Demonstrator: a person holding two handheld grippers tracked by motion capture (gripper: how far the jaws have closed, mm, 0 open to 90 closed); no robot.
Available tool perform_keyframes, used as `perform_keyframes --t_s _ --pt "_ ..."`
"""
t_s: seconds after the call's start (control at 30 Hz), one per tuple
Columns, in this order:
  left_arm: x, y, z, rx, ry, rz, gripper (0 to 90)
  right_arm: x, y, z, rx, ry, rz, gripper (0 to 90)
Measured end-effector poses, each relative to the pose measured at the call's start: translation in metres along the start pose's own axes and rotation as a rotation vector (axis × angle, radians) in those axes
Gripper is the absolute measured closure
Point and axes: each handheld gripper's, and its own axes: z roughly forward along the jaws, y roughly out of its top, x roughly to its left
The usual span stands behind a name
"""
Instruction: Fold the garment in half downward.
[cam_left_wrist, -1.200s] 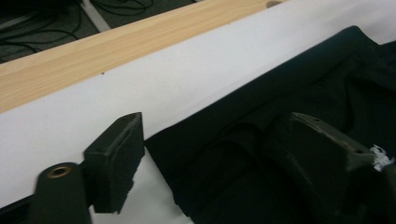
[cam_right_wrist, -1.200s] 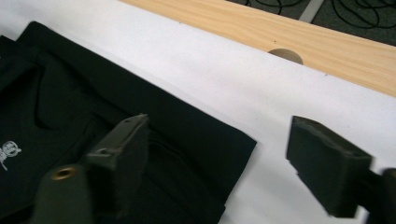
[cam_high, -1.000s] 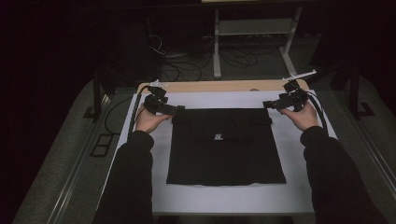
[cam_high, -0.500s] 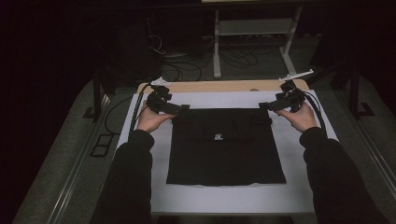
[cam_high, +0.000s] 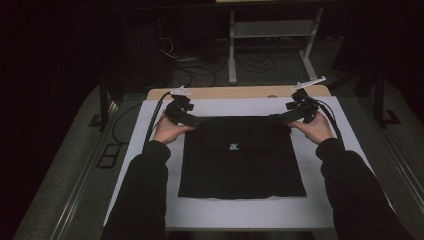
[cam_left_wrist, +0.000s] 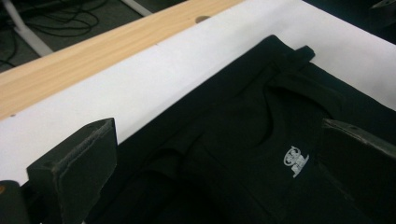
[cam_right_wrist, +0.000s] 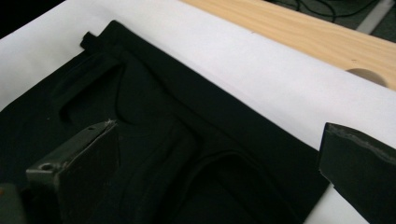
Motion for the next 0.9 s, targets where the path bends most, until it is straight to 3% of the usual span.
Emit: perform_keyframes --t_s 0.13,0.5,0.57,0.9 --pt "-0.001 -0.002 0.006 0.024 -0.021 0.006 0.0 0.009 0.0 0.009 0.017 0.021 -0.024 0.0" --pt "-0.001 -0.011 0.019 0.037 -0.056 0.001 0.0 0.016 -0.002 0.024 0.05 0.052 -0.045 0.0" --pt "-0.001 -0.013 0.022 0.045 -0.074 -0.012 0.0 0.017 -0.003 0.028 0.057 0.055 -0.046 0.0" --pt "0.008 -0.019 0.03 0.054 -0.083 -0.05 0.0 0.015 -0.007 0.043 0.092 0.053 -0.037 0.2"
